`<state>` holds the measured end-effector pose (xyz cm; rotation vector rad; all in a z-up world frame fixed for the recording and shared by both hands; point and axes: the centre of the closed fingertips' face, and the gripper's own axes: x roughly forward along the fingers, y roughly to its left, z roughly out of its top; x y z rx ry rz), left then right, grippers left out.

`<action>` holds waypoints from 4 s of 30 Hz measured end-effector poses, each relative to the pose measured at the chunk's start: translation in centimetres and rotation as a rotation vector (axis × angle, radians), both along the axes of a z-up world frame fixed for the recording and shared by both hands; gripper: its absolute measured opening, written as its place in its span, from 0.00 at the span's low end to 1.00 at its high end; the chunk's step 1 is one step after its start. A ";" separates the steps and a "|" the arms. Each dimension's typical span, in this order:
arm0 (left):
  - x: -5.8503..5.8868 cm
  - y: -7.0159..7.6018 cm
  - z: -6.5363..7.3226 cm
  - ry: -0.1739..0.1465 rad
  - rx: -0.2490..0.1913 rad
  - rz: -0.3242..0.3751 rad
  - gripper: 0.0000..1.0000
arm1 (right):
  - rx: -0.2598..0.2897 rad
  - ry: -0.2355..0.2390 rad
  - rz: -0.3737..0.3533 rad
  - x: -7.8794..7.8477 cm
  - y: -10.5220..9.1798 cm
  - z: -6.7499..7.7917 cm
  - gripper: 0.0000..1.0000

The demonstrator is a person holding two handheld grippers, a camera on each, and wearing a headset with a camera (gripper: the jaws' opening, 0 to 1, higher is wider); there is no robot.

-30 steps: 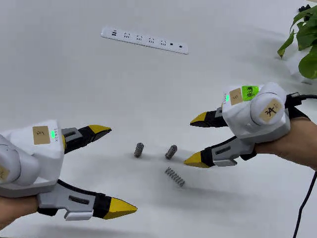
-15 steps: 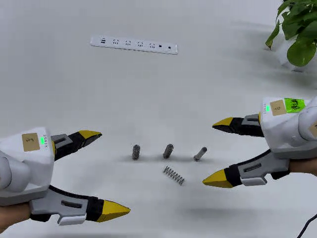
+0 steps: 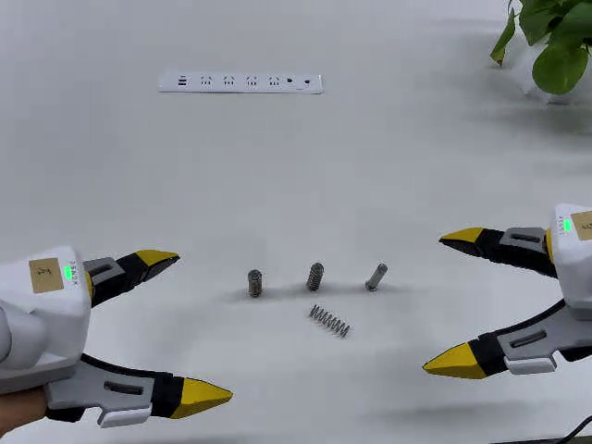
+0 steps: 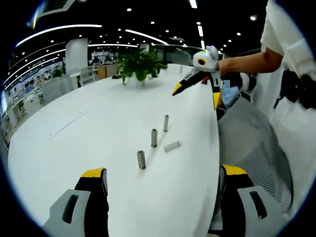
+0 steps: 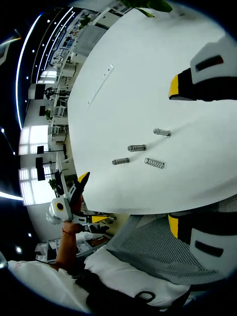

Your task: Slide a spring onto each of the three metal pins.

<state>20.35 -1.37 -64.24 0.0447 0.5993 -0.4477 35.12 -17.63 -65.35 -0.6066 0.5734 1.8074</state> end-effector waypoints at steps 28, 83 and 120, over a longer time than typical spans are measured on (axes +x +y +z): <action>6.0 -6.4 -3.2 0.109 0.371 -0.336 0.47 | 0.046 0.022 -0.083 1.6 -3.5 -1.6 0.92; 8.1 -8.9 -11.4 0.445 0.445 -0.271 0.12 | 0.122 0.013 -0.186 4.4 -7.7 -1.7 0.89; 7.8 -10.2 -6.9 0.333 0.237 -0.185 0.10 | 0.118 -0.006 -0.161 2.6 -6.5 0.3 0.89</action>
